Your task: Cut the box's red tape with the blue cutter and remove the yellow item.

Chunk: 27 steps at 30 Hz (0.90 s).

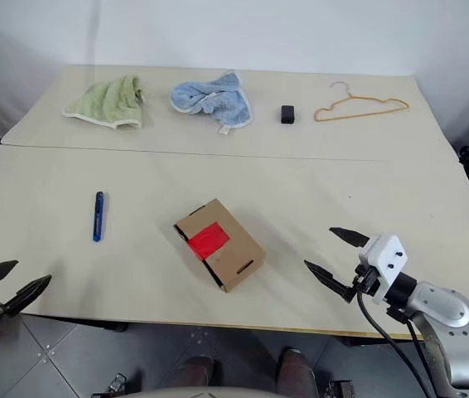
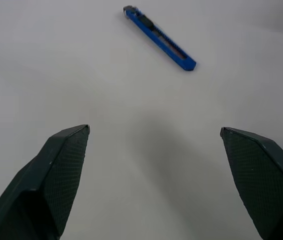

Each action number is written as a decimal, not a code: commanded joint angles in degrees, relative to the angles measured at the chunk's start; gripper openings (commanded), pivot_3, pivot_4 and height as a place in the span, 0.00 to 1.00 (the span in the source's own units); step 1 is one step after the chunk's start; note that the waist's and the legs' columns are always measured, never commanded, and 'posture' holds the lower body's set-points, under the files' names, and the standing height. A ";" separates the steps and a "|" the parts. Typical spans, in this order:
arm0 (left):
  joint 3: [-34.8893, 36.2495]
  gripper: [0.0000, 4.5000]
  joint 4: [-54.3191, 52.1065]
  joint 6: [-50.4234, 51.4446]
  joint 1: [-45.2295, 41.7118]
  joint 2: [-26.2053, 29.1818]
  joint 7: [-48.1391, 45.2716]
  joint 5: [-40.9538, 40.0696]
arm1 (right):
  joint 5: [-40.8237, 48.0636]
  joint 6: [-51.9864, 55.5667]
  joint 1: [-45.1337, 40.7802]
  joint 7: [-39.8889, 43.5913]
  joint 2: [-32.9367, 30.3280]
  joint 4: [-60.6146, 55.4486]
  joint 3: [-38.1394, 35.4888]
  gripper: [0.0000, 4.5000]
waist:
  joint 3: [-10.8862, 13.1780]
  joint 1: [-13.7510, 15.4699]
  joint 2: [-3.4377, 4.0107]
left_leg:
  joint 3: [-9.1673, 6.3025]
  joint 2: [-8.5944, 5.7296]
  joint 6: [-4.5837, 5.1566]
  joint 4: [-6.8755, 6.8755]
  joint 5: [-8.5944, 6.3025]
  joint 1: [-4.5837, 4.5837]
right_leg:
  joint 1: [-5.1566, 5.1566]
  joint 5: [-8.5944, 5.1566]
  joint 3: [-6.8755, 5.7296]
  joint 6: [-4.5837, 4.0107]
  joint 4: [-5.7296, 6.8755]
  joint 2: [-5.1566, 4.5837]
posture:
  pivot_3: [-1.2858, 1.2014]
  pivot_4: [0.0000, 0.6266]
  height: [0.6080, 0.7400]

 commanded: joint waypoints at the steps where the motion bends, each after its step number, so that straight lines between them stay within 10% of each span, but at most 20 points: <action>1: 1.10 0.99 -0.54 -1.63 -0.35 0.32 0.46 0.19 | 1.57 0.48 0.17 0.03 0.27 -1.41 0.03 1.00 | 0.00 -0.02 0.00 | 0.00 0.00 0.00 0.00 0.00 0.00 | 0.00 0.00 0.00 0.00 0.00 0.00 | 0.52 0.24 1.00; 8: -1.88 0.99 -8.04 3.89 -4.60 1.09 -0.38 -4.42 | 10.04 11.60 -1.33 4.62 -4.27 -10.02 3.54 1.00 | 0.01 0.06 0.02 | 0.00 0.04 -0.01 0.06 0.00 0.00 | 0.00 0.01 0.02 -0.02 0.05 0.00 | 0.52 0.24 1.00; 21: -33.90 0.10 1.11 -0.04 -37.14 -3.08 -0.28 11.16 | -6.68 6.08 -9.82 10.74 -7.26 -5.21 25.56 0.02 | -0.06 -0.85 -0.11 | 0.11 0.00 -0.07 0.15 0.04 -0.01 | -0.08 0.10 -0.03 -0.13 0.18 0.09 | 0.52 0.24 1.00; 27: -41.45 0.01 3.67 -1.19 -41.28 -6.38 -2.38 15.10 | -10.62 8.77 -16.60 6.43 -1.97 -0.86 28.69 0.00 | -0.06 -1.46 -0.13 | 0.13 0.05 -0.10 0.24 0.06 -0.02 | -0.09 0.11 -0.04 -0.12 0.20 0.12 | 0.52 0.24 1.00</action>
